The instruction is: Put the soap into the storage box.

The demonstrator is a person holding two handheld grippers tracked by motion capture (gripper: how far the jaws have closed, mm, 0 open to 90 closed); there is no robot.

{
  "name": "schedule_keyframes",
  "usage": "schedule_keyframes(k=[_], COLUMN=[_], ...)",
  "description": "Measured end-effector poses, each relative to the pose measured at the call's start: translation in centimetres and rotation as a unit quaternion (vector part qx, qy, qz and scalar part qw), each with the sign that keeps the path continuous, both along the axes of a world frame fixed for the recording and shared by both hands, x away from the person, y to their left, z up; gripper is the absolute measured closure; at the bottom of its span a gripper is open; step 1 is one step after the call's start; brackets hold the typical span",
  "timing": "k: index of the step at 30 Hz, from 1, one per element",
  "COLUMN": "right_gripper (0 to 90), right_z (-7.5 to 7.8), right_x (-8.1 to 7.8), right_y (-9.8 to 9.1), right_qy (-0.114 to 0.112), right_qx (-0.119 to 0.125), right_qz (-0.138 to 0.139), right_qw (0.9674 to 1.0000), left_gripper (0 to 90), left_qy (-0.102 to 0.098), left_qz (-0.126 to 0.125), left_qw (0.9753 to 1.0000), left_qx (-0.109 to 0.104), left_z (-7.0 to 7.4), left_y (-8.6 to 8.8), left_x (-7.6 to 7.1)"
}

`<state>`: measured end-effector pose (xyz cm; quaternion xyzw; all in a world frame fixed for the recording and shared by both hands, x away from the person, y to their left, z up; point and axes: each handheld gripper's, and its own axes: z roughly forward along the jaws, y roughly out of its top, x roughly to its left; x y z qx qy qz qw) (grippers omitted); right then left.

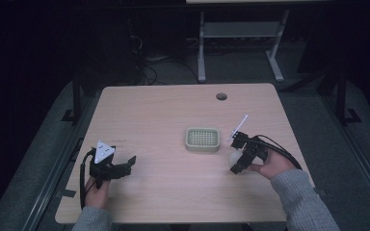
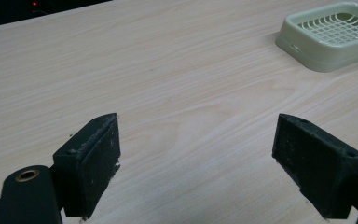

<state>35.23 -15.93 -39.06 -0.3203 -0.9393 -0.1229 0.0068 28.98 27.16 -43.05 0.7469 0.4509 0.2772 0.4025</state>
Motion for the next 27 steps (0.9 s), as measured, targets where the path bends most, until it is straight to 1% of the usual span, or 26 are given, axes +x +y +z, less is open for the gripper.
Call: schedule_keyframes(k=[5,9,14,17,20,21,27], right_gripper=[23.1,23.1,23.1,23.1,23.1,23.1,23.1], right_z=[0.7,1.0,1.2,1.2,1.2,1.2,1.7], right_x=[0.6,0.9,1.2,1.7,1.9,2.1,2.7], right_y=[0.4,0.8,1.2,1.4,1.4,1.6,1.9], right_qy=[-0.001,0.002,0.003,0.006,0.006,0.011,0.006], right_qx=[0.007,0.007,0.005,0.011,0.008,0.008,0.007], right_qz=[0.004,0.006,0.011,0.01,0.01,0.01,0.013], right_qw=[1.0,1.0,0.9999,0.9999,0.9999,0.9999,0.9999], left_gripper=[14.8,14.8,14.9,14.8,14.8,14.8,14.8], left_qy=[-0.001,-0.001,0.0,0.0,0.001,0.0,0.0], left_qz=[0.0,0.0,0.0,-0.001,-0.001,-0.002,-0.001], left_qw=[1.0,1.0,1.0,1.0,1.0,1.0,1.0], left_qx=[-0.001,-0.001,-0.001,-0.001,-0.001,0.0,-0.001], left_z=[0.0,0.0,0.0,0.0,0.0,0.0,0.0], left_y=[0.0,0.1,0.0,0.1,0.0,0.0,0.0], left_x=[0.0,0.0,0.0,0.0,0.0,0.0,0.0])
